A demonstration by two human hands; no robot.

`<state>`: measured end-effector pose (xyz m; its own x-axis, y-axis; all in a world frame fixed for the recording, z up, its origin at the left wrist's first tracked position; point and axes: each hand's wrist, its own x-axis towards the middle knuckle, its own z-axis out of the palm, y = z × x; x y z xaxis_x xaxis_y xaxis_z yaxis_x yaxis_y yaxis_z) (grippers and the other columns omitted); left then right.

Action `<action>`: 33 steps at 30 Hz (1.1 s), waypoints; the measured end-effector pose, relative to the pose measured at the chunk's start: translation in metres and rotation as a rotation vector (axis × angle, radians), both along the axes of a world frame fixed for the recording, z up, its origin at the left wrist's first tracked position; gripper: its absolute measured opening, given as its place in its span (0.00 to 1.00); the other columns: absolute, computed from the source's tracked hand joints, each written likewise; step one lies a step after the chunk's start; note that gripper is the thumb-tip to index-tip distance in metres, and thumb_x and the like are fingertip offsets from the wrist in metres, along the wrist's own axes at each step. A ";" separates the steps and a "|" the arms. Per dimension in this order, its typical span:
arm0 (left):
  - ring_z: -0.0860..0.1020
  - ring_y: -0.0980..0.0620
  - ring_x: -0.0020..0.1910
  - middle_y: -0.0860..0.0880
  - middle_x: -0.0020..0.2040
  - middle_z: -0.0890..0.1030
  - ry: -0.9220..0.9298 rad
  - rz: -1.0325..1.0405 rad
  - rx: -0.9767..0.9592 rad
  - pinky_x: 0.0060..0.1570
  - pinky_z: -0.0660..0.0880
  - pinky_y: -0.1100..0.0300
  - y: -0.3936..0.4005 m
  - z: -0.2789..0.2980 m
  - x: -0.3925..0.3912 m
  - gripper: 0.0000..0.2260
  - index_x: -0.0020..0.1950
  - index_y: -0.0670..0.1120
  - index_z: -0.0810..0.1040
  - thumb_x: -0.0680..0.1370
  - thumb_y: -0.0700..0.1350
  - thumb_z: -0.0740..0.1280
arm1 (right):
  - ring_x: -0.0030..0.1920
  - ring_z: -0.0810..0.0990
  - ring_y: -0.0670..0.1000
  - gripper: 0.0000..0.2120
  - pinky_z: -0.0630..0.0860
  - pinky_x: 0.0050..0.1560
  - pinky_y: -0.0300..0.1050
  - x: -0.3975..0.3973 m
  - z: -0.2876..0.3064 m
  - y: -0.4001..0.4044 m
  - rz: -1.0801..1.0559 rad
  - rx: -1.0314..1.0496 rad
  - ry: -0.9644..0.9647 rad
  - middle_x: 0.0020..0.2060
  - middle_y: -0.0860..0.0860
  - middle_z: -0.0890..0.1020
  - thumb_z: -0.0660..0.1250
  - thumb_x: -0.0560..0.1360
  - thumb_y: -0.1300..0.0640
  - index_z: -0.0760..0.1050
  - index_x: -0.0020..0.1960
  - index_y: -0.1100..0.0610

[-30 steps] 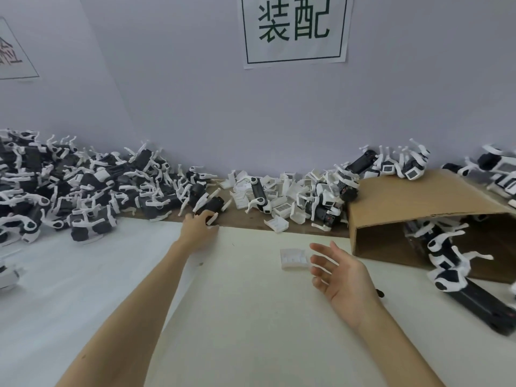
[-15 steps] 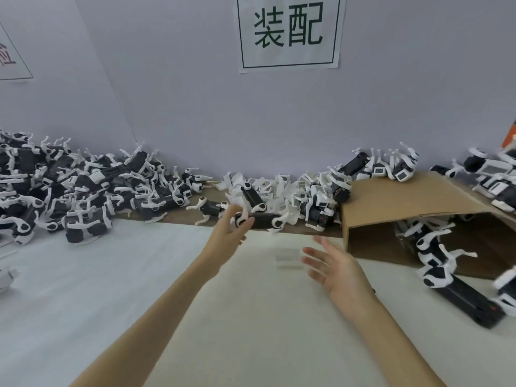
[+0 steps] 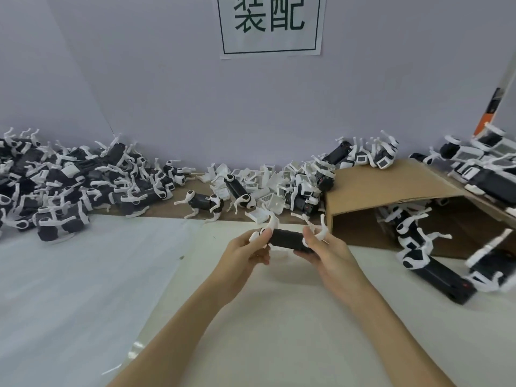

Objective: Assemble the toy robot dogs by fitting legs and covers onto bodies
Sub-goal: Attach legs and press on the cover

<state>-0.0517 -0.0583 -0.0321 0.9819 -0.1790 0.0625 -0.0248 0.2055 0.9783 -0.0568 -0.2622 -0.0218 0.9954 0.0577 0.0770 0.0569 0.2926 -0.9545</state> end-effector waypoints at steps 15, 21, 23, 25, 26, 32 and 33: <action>0.81 0.45 0.46 0.41 0.58 0.81 0.041 -0.067 -0.291 0.45 0.79 0.59 0.009 0.012 -0.001 0.18 0.60 0.45 0.84 0.85 0.57 0.64 | 0.57 0.85 0.65 0.43 0.82 0.52 0.47 -0.008 0.007 -0.014 0.237 -0.144 -0.157 0.62 0.59 0.82 0.57 0.76 0.81 0.72 0.74 0.38; 0.82 0.46 0.53 0.43 0.61 0.84 0.010 -0.003 -0.285 0.53 0.79 0.55 0.009 0.015 -0.004 0.10 0.63 0.48 0.85 0.82 0.47 0.70 | 0.71 0.73 0.72 0.40 0.74 0.71 0.59 -0.008 0.010 -0.022 0.496 0.233 -0.046 0.74 0.64 0.72 0.56 0.71 0.75 0.69 0.79 0.48; 0.82 0.47 0.55 0.45 0.60 0.84 -0.032 0.024 -0.266 0.55 0.79 0.57 0.010 0.015 -0.005 0.14 0.67 0.48 0.83 0.81 0.46 0.72 | 0.71 0.74 0.71 0.28 0.71 0.72 0.64 -0.009 0.009 -0.017 0.499 0.288 0.011 0.73 0.64 0.74 0.62 0.78 0.63 0.70 0.78 0.53; 0.83 0.49 0.58 0.46 0.63 0.83 -0.092 0.020 -0.229 0.58 0.79 0.57 0.011 0.016 -0.007 0.16 0.70 0.47 0.81 0.82 0.48 0.71 | 0.67 0.79 0.68 0.26 0.73 0.69 0.62 -0.008 0.005 -0.010 0.407 0.133 0.047 0.67 0.65 0.79 0.66 0.82 0.47 0.72 0.75 0.59; 0.83 0.49 0.60 0.46 0.65 0.84 -0.105 0.016 -0.209 0.59 0.79 0.58 0.011 0.017 -0.009 0.17 0.69 0.48 0.82 0.81 0.51 0.72 | 0.63 0.81 0.68 0.29 0.76 0.66 0.60 -0.007 0.004 -0.007 0.353 0.039 0.057 0.62 0.66 0.82 0.67 0.81 0.42 0.74 0.72 0.62; 0.83 0.49 0.63 0.48 0.62 0.86 -0.209 0.118 0.102 0.61 0.76 0.59 0.020 0.013 -0.008 0.18 0.64 0.50 0.86 0.85 0.59 0.63 | 0.59 0.84 0.62 0.34 0.80 0.63 0.63 -0.014 0.005 -0.007 0.216 -0.210 -0.069 0.55 0.61 0.86 0.79 0.70 0.42 0.75 0.69 0.59; 0.82 0.49 0.63 0.49 0.62 0.86 -0.215 0.106 0.130 0.61 0.76 0.58 0.021 0.013 -0.007 0.19 0.64 0.51 0.85 0.86 0.60 0.61 | 0.58 0.85 0.60 0.34 0.78 0.65 0.63 -0.015 0.005 -0.006 0.183 -0.264 -0.089 0.55 0.59 0.86 0.79 0.69 0.43 0.75 0.68 0.57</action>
<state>-0.0584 -0.0375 -0.0196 0.9621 -0.0965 0.2550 -0.2497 0.0637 0.9662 -0.0713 -0.2680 -0.0169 0.9565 0.2648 0.1222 0.1132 0.0489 -0.9924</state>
